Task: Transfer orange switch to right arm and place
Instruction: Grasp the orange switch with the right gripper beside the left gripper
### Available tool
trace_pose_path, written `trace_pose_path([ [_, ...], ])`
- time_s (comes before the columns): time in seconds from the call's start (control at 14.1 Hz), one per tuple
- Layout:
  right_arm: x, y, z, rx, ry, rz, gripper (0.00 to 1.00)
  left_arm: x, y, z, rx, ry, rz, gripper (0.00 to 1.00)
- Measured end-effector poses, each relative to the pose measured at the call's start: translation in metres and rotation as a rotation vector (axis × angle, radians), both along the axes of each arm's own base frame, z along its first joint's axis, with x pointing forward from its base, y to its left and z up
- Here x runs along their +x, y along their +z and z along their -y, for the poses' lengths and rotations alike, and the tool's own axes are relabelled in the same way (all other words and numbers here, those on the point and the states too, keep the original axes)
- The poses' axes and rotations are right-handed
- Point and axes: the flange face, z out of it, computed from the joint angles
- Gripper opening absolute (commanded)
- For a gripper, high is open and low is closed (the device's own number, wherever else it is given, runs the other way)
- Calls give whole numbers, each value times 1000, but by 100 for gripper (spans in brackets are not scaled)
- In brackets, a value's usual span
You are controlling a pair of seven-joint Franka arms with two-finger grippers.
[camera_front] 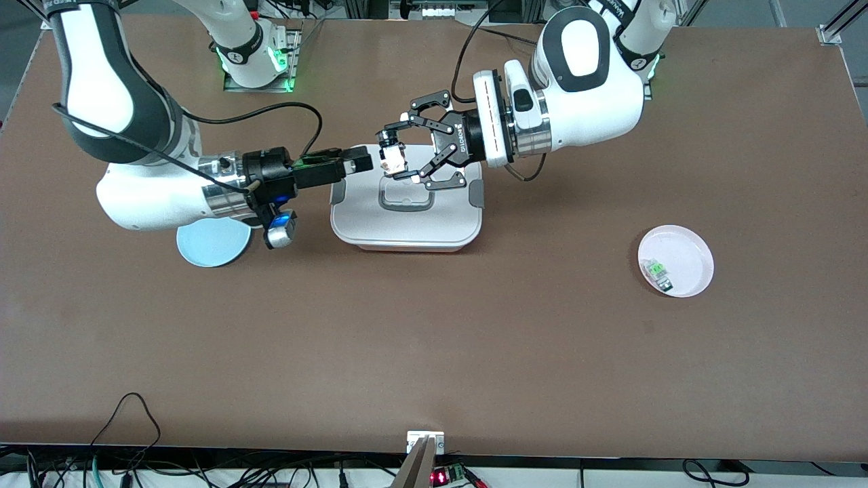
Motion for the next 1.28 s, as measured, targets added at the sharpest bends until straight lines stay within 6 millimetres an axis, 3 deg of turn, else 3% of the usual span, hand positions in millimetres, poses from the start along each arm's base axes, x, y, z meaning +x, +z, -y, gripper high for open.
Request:
trace_pose_path([
  [0.36, -3, 0, -14, 3, -10, 0, 94, 0, 0, 0, 0, 0, 0, 0],
  [0.93, -7, 0, -27, -1, -18, 4, 48, 0, 0, 0, 1, 1, 0, 0],
  [1.28, -7, 0, -25, 2, -20, 13, 27, 1, 3, -1, -5, 7, -11, 0],
])
